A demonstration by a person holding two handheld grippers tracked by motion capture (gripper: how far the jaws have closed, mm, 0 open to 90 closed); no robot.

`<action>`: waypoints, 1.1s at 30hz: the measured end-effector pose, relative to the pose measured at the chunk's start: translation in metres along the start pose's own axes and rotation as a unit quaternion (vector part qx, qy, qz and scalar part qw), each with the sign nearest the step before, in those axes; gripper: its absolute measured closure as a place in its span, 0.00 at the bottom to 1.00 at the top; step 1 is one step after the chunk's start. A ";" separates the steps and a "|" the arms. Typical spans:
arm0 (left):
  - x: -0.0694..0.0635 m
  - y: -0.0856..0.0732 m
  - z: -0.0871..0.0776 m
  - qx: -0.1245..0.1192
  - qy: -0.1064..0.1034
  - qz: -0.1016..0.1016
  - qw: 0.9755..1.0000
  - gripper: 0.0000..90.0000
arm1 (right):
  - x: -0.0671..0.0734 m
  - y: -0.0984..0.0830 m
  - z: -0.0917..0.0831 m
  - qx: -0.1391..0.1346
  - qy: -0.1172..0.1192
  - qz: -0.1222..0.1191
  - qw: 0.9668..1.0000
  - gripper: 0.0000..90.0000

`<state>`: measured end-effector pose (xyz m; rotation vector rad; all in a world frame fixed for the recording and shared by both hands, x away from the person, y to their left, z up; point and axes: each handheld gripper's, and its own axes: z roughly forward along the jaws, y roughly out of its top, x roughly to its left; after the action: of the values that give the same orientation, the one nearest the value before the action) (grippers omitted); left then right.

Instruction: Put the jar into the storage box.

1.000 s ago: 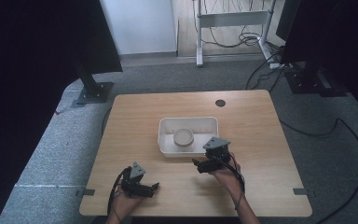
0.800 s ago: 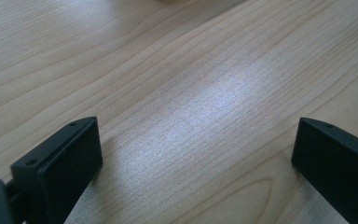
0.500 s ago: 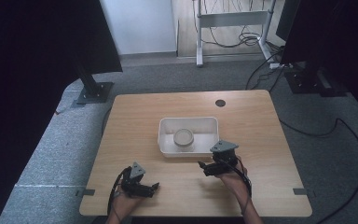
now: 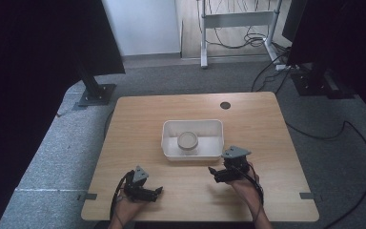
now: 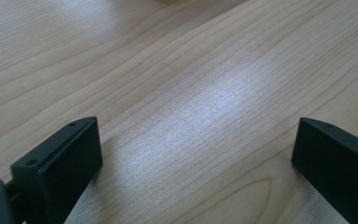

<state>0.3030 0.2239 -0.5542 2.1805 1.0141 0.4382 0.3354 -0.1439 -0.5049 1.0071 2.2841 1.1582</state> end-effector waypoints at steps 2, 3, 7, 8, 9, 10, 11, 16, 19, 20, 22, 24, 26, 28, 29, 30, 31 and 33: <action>0.000 0.000 0.000 0.000 0.000 0.000 1.000 0.01 | -0.001 -0.002 -0.001 0.001 -0.001 0.001 1.000 0.06; 0.000 0.000 0.000 0.000 0.000 0.000 1.000 0.01 | -0.001 -0.003 -0.002 0.002 -0.001 0.003 1.000 0.06; 0.000 0.000 0.000 0.000 0.000 0.000 1.000 0.01 | -0.004 -0.007 -0.006 0.004 -0.004 0.004 1.000 0.06; 0.000 0.000 0.000 0.000 0.000 0.000 1.000 0.01 | -0.005 -0.009 -0.007 0.003 -0.006 0.005 1.000 0.06; 0.000 0.000 0.000 0.000 0.000 0.000 1.000 0.01 | -0.005 -0.009 -0.008 0.003 -0.006 0.008 1.000 0.06; 0.000 0.000 0.000 0.000 0.000 0.000 1.000 0.01 | -0.006 -0.010 -0.009 0.003 -0.007 0.009 1.000 0.06; 0.000 0.000 0.000 0.000 0.000 0.000 1.000 0.01 | -0.007 -0.012 -0.010 0.003 -0.009 0.009 1.000 0.06; 0.000 0.000 0.000 0.000 0.000 0.000 1.000 0.01 | -0.010 -0.018 -0.015 0.004 -0.013 0.016 1.000 0.06; 0.000 0.000 0.000 0.000 0.000 0.000 1.000 0.01 | -0.012 -0.022 -0.017 0.004 -0.016 0.020 1.000 0.06; 0.000 0.000 0.000 0.000 0.000 0.000 1.000 0.01 | -0.012 -0.024 -0.017 0.005 -0.017 0.022 1.000 0.06; 0.000 0.000 0.000 0.000 0.000 0.000 1.000 0.01 | -0.013 -0.027 -0.018 0.005 -0.018 0.026 0.999 0.06; 0.000 0.000 0.000 0.000 0.000 0.000 1.000 0.01 | -0.014 -0.030 -0.019 0.007 -0.020 0.028 0.999 0.06; 0.000 0.000 0.000 0.000 0.000 0.000 1.000 0.01 | -0.014 -0.033 -0.021 0.008 -0.022 0.029 0.999 0.06; 0.000 0.000 0.000 0.000 0.000 0.000 1.000 0.01 | -0.015 -0.037 -0.022 0.010 -0.026 0.032 0.999 0.06; 0.000 0.000 0.000 0.000 0.000 0.000 1.000 0.01 | -0.016 -0.039 -0.022 0.011 -0.028 0.033 0.999 0.06; 0.000 0.000 0.000 0.000 0.000 0.000 1.000 0.01 | -0.016 -0.042 -0.023 0.012 -0.029 0.035 0.999 0.06; 0.000 0.000 0.000 0.000 0.000 0.000 1.000 0.01 | -0.017 -0.044 -0.024 0.012 -0.031 0.036 0.999 0.06; 0.000 0.000 0.000 0.000 0.000 0.000 1.000 0.01 | -0.018 -0.048 -0.025 0.014 -0.034 0.038 0.999 0.06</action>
<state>0.3030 0.2239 -0.5542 2.1802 1.0143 0.4381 0.3116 -0.1899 -0.5283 1.1359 2.2321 1.1074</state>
